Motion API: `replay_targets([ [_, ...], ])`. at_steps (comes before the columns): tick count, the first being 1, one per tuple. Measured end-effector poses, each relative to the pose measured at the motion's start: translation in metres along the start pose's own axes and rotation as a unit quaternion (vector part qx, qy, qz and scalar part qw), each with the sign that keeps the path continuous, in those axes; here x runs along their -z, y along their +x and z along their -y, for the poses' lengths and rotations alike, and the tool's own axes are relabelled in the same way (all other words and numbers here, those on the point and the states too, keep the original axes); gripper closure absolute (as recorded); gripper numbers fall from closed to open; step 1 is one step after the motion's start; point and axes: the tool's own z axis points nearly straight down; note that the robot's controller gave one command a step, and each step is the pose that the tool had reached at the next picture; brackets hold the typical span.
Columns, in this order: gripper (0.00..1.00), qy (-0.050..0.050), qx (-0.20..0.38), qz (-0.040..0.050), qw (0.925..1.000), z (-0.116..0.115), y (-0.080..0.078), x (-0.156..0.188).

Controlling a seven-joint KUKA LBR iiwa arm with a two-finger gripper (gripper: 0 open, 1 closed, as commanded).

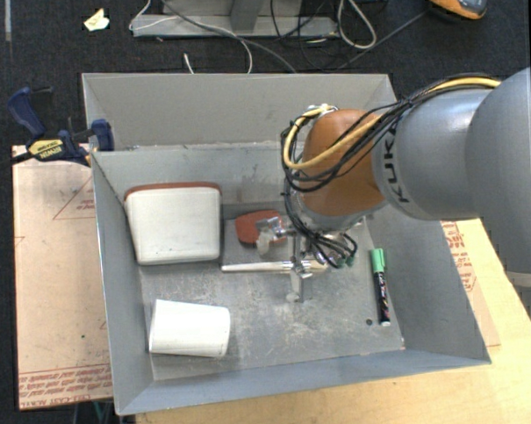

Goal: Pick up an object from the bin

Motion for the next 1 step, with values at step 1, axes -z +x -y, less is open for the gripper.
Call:
replay_targets([
  [1,1.00,0.000,0.246,0.0021,0.9692,0.0057,0.0009,-0.0113],
])
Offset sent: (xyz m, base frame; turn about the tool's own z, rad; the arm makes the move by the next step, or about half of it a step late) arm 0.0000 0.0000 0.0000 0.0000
